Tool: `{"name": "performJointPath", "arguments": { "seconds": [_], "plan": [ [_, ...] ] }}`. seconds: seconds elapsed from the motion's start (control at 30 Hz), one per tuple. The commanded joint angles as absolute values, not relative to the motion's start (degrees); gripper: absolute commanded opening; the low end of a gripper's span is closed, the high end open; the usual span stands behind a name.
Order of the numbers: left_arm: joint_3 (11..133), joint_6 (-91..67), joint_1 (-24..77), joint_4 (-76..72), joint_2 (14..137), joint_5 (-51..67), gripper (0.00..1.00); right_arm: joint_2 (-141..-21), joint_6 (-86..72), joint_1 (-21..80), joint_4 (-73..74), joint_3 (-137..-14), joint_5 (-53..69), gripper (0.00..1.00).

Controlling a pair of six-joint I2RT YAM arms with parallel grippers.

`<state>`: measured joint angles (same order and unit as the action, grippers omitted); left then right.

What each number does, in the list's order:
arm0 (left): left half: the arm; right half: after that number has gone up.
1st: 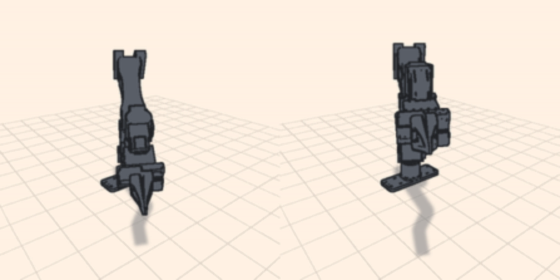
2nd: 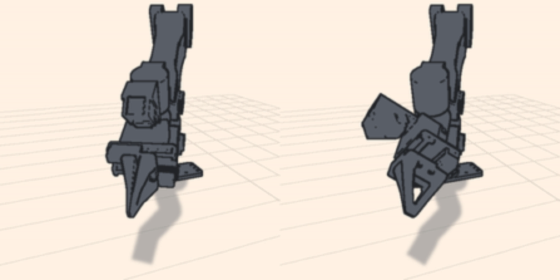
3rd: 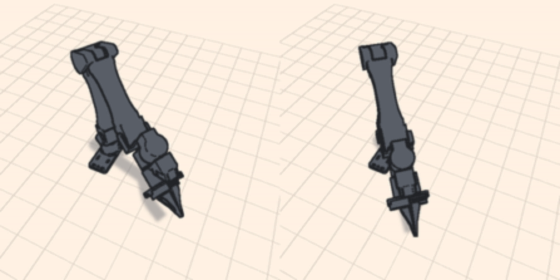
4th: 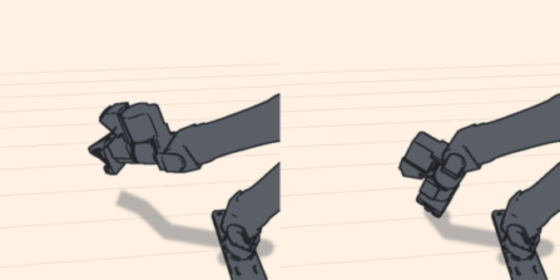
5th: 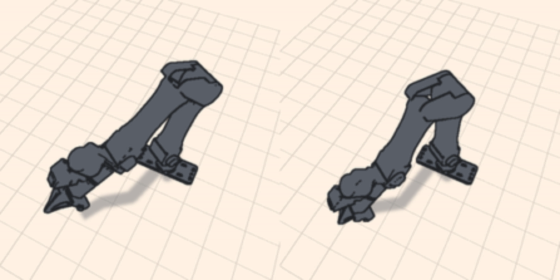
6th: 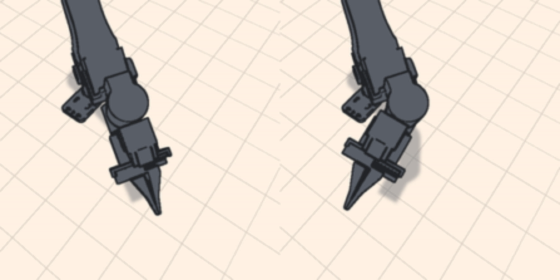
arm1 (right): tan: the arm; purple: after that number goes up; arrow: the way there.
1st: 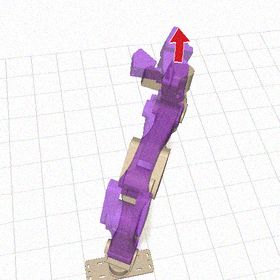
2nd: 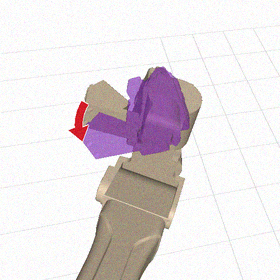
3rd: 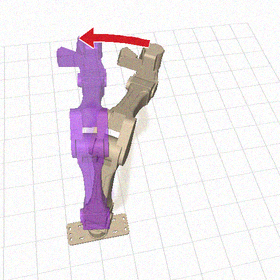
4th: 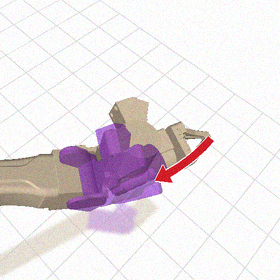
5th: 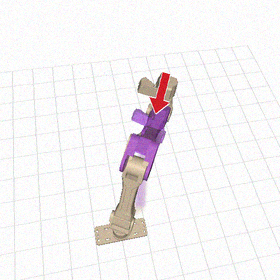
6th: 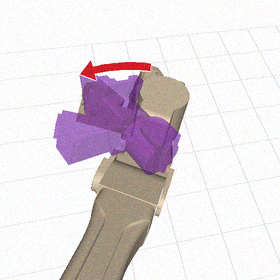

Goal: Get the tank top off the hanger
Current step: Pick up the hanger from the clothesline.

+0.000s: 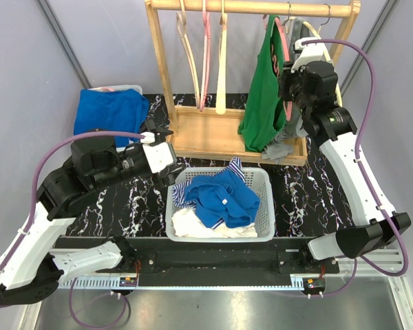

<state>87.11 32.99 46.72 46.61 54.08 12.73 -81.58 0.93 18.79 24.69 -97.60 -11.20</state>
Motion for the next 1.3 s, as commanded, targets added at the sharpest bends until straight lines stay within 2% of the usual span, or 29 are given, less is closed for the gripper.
{"name": "performJointPath", "arguments": {
  "seconds": [0.0,0.1,0.2,0.67,0.83,1.27],
  "plan": [
    [87.19,33.31,46.32,43.86,53.53,13.54,0.99,-79.80,0.44,18.63,20.92,-98.52,-9.49,0.15],
    [86.84,33.31,46.23,43.94,53.18,13.54,0.99,-79.45,0.53,18.54,20.13,-98.88,-9.32,0.04],
    [86.40,33.57,46.14,43.95,52.91,13.54,0.99,-78.49,0.70,18.54,18.29,-98.44,-9.67,0.01],
    [86.13,33.93,45.97,44.21,52.21,14.24,0.99,-77.52,0.35,17.93,14.06,-105.55,-10.02,0.00],
    [86.22,34.10,45.70,44.30,52.03,14.33,0.99,-75.24,-1.57,17.93,14.50,-104.16,-7.48,0.00],
    [87.89,33.93,45.62,44.65,52.91,16.43,0.99,-58.28,-5.27,18.02,41.19,-104.58,13.79,0.00]
  ]
}}
